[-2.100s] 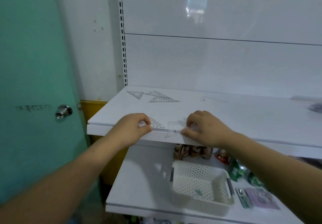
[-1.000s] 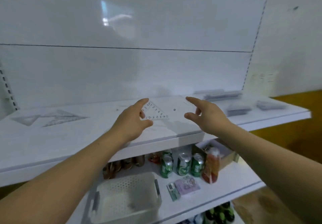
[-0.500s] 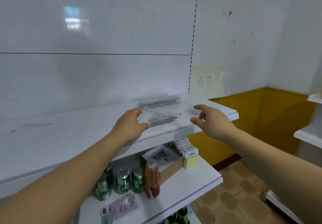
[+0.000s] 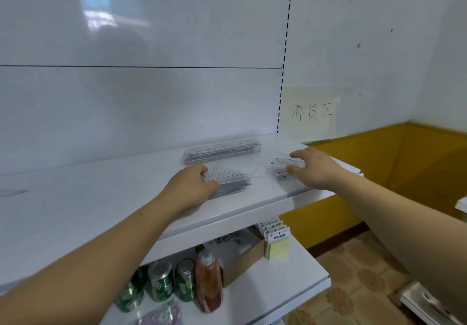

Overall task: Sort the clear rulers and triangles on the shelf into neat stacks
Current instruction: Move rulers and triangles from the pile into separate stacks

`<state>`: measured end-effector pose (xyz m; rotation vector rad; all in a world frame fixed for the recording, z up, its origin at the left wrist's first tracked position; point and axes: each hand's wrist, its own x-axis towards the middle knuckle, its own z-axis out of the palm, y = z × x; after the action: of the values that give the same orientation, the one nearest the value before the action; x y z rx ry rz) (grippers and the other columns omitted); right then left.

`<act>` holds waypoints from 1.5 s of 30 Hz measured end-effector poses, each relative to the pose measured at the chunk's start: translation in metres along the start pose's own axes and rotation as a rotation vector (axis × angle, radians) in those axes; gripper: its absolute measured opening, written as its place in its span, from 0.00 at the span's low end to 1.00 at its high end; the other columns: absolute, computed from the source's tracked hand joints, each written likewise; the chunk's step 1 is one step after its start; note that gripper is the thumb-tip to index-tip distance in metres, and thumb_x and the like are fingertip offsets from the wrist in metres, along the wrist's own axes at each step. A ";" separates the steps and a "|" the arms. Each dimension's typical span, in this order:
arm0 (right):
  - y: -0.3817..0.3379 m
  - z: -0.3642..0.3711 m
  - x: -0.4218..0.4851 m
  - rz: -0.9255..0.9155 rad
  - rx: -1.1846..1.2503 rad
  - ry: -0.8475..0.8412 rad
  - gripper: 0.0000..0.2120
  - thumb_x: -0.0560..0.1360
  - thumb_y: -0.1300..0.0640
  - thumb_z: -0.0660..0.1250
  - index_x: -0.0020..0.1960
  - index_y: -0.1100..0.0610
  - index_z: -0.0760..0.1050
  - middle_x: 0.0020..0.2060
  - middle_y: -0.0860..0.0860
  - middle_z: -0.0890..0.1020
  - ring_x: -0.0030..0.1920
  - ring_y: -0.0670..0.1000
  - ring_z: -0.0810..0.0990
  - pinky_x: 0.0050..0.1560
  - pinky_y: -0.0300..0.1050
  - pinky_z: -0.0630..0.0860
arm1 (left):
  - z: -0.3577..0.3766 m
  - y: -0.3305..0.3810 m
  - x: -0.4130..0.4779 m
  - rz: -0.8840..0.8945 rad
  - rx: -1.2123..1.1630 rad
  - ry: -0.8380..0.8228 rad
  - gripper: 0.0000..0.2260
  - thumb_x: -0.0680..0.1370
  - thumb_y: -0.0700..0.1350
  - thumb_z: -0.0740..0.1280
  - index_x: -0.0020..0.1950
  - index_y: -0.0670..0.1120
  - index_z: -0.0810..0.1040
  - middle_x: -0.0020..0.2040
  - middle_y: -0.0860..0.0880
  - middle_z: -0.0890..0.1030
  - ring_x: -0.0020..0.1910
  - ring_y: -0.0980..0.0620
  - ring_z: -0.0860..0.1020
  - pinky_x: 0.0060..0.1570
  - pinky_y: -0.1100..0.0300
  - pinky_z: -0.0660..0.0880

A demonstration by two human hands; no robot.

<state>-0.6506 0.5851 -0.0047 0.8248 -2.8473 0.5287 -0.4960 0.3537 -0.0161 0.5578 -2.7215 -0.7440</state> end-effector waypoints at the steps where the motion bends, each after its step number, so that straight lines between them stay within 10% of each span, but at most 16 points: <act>1: 0.004 0.000 0.005 -0.013 -0.013 -0.031 0.25 0.78 0.45 0.60 0.72 0.52 0.65 0.71 0.53 0.68 0.70 0.55 0.65 0.68 0.49 0.61 | 0.001 0.000 0.000 -0.001 -0.010 -0.003 0.28 0.76 0.54 0.66 0.73 0.47 0.64 0.69 0.47 0.71 0.64 0.48 0.72 0.59 0.58 0.66; 11: 0.030 -0.006 0.036 -0.197 -0.124 -0.296 0.25 0.81 0.47 0.54 0.74 0.56 0.60 0.72 0.54 0.66 0.70 0.55 0.65 0.68 0.46 0.61 | 0.015 0.009 -0.017 -0.084 -0.068 0.164 0.20 0.75 0.51 0.69 0.66 0.50 0.72 0.65 0.50 0.75 0.57 0.55 0.72 0.55 0.62 0.66; 19: 0.012 -0.007 0.038 -0.360 -0.061 -0.288 0.32 0.78 0.39 0.56 0.76 0.53 0.55 0.75 0.52 0.60 0.74 0.54 0.59 0.72 0.50 0.57 | 0.009 0.019 -0.036 -0.169 0.077 0.084 0.32 0.76 0.56 0.67 0.75 0.49 0.59 0.74 0.49 0.64 0.71 0.49 0.65 0.67 0.56 0.62; 34: -0.289 0.064 -0.027 -0.825 -0.043 -0.438 0.34 0.78 0.36 0.53 0.77 0.54 0.52 0.77 0.52 0.55 0.75 0.54 0.56 0.73 0.50 0.54 | -0.119 -0.148 -0.182 -0.549 0.422 0.094 0.30 0.78 0.65 0.53 0.74 0.49 0.62 0.74 0.50 0.64 0.71 0.49 0.64 0.69 0.51 0.62; 45: -0.472 0.141 -0.075 -0.843 0.001 -0.465 0.31 0.79 0.38 0.51 0.75 0.56 0.58 0.73 0.56 0.62 0.72 0.57 0.62 0.70 0.50 0.60 | -0.232 -0.299 -0.272 -0.709 0.444 0.191 0.28 0.77 0.64 0.54 0.73 0.52 0.65 0.73 0.50 0.66 0.70 0.47 0.66 0.69 0.48 0.63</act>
<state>-0.3370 0.1976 -0.0129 2.2026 -2.4554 0.2260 -0.0854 0.1329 -0.0230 1.6452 -2.4860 -0.1764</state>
